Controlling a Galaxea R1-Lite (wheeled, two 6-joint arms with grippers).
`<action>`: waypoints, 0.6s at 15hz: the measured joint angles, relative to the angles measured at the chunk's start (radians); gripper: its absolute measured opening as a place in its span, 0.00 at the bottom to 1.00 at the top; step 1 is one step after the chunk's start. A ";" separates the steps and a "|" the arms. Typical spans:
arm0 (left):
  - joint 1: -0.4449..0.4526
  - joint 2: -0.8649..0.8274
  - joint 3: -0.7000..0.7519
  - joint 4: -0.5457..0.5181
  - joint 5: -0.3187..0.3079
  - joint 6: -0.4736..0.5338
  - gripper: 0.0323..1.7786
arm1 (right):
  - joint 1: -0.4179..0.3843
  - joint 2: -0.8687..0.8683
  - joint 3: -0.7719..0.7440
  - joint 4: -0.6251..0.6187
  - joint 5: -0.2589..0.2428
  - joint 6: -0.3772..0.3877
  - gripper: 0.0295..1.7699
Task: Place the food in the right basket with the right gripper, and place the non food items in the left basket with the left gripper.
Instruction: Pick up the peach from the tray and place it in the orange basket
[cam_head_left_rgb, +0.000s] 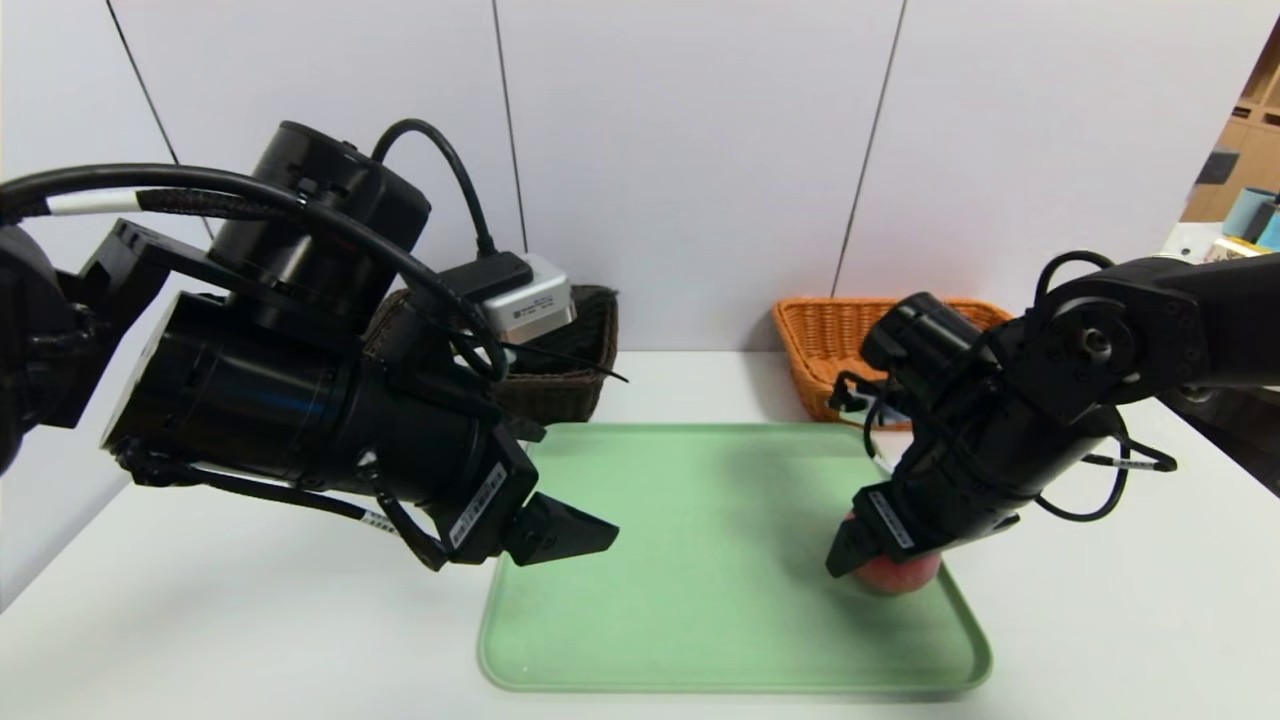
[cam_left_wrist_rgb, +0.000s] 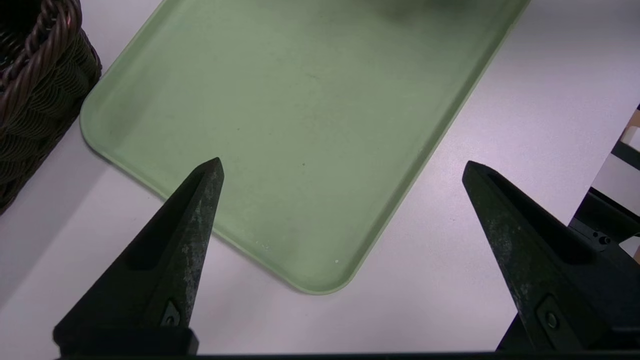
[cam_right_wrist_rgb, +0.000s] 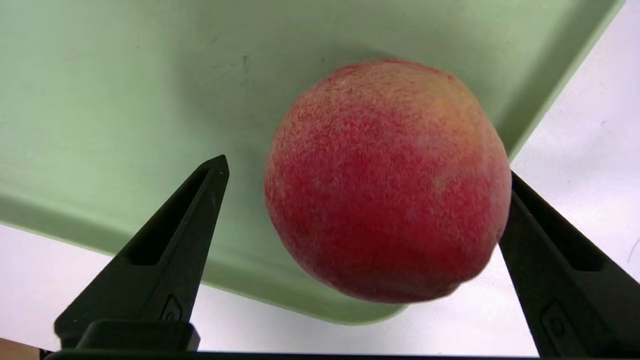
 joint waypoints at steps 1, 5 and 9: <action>0.000 -0.001 0.005 0.000 0.000 0.000 0.95 | 0.000 0.003 0.000 0.001 -0.001 0.000 0.96; 0.000 -0.006 0.012 0.000 0.002 -0.001 0.95 | 0.001 0.007 0.001 0.002 0.001 0.000 0.76; 0.000 -0.015 0.017 0.000 0.000 -0.001 0.95 | 0.001 0.004 0.002 0.002 0.001 0.000 0.61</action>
